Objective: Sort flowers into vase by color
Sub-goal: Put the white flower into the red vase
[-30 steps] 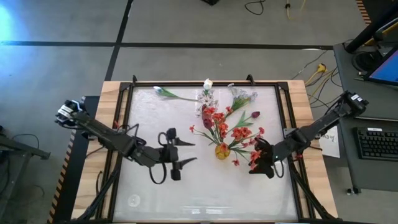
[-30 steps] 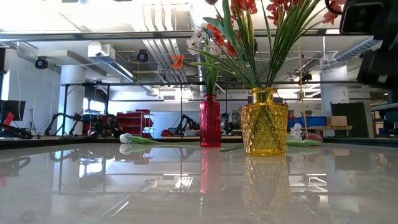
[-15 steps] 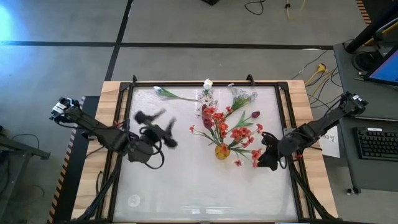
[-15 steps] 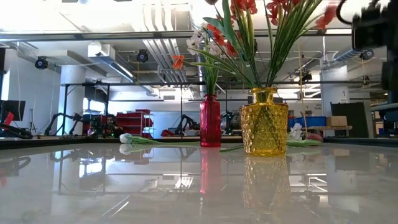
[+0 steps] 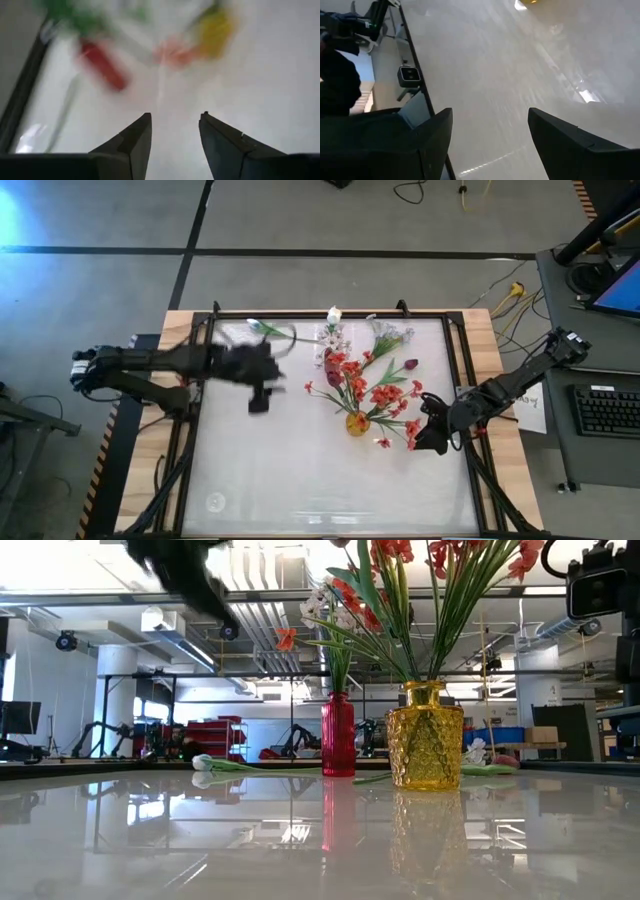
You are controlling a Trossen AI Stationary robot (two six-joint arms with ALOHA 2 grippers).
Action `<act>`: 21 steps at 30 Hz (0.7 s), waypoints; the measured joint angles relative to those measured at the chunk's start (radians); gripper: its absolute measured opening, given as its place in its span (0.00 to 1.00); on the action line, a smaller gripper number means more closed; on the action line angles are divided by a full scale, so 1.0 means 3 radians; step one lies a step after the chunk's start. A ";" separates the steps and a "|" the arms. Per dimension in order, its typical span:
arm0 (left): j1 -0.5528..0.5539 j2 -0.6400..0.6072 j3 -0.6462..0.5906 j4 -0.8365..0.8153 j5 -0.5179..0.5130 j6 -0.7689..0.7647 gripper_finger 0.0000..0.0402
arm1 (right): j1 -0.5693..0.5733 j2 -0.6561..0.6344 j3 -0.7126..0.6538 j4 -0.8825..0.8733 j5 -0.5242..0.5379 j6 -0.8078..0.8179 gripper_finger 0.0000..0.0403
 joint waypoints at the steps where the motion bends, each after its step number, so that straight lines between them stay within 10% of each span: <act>1: 0.0201 0.0028 -0.0015 -0.0046 -0.0004 0.0073 0.36 | 0.0000 0.0012 0.0000 0.0006 -0.0001 -0.0004 0.62; 10: 0.1661 0.0596 -0.0059 0.0012 0.0485 0.1202 0.37 | -0.0008 0.0093 0.0000 0.0315 0.0168 -0.0008 0.63; 21: 0.2271 0.1663 0.0006 0.0719 0.0522 0.2133 0.46 | -0.0218 0.0325 0.0000 0.1068 0.0813 -0.0846 0.61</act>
